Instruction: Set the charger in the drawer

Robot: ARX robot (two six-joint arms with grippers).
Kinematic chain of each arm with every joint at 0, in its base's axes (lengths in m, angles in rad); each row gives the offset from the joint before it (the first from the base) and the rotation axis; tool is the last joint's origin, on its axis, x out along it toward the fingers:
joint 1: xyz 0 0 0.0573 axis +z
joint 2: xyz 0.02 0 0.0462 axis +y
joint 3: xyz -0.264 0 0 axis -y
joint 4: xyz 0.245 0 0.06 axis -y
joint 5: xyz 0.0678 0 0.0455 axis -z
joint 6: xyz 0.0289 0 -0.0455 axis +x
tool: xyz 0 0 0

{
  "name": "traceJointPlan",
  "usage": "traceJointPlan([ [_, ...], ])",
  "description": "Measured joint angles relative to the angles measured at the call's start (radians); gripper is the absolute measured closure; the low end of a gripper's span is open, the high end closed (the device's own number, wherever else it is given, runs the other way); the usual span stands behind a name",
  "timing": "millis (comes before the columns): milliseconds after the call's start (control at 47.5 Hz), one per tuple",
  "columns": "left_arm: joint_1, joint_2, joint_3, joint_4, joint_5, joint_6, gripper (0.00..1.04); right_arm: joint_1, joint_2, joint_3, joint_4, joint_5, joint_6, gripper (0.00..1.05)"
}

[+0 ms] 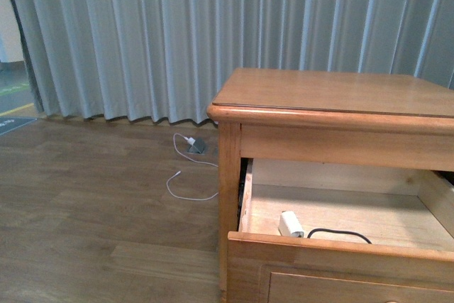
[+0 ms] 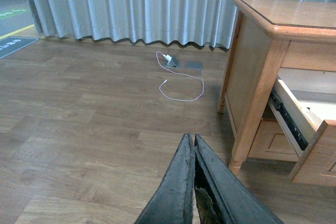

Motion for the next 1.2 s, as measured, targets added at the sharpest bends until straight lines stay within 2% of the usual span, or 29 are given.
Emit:
traceJointPlan([
  [84,0.0,0.0,0.0,0.0,0.0,0.0,1.01,0.0,0.0,0.0,0.0,0.0,0.0,0.08],
  [126,0.0,0.0,0.0,0.0,0.0,0.0,0.95,0.011,0.005,0.008,-0.036,0.038,-0.018,0.08],
  [168,0.0,0.0,0.0,0.0,0.0,0.0,0.88,0.021,0.019,0.034,-0.134,0.106,-0.047,0.08],
  [232,0.0,-0.001,0.0,0.0,0.0,0.0,0.77,0.017,0.072,0.074,-0.256,0.115,-0.058,0.08],
  [253,0.0,-0.001,0.0,0.0,0.0,0.0,0.75,0.014,0.084,0.08,-0.272,0.109,-0.058,0.08],
  [337,0.0,-0.001,0.0,0.0,0.0,0.0,0.56,-0.022,0.244,0.129,-0.34,0.013,-0.05,0.08],
  [400,0.0,-0.001,0.0,0.0,0.0,0.0,0.4,-0.037,0.401,0.175,-0.321,-0.05,-0.045,0.08],
  [463,0.0,-0.001,0.0,0.0,0.0,0.0,0.29,-0.035,0.505,0.211,-0.312,-0.098,-0.042,0.08],
  [589,0.0,-0.001,0.0,0.0,0.0,0.0,0.06,-0.006,0.723,0.284,-0.244,-0.129,-0.032,0.08],
  [779,0.0,-0.002,0.0,0.0,0.0,0.002,0.06,0.062,1.008,0.414,-0.116,-0.127,0.023,0.08],
  [905,0.0,-0.002,0.0,0.0,0.0,0.002,0.06,0.098,1.147,0.478,-0.043,-0.083,0.039,0.08],
  [1200,0.0,-0.002,0.0,0.0,0.0,0.002,0.06,0.108,1.334,0.566,0.134,0.001,0.096,0.08],
])
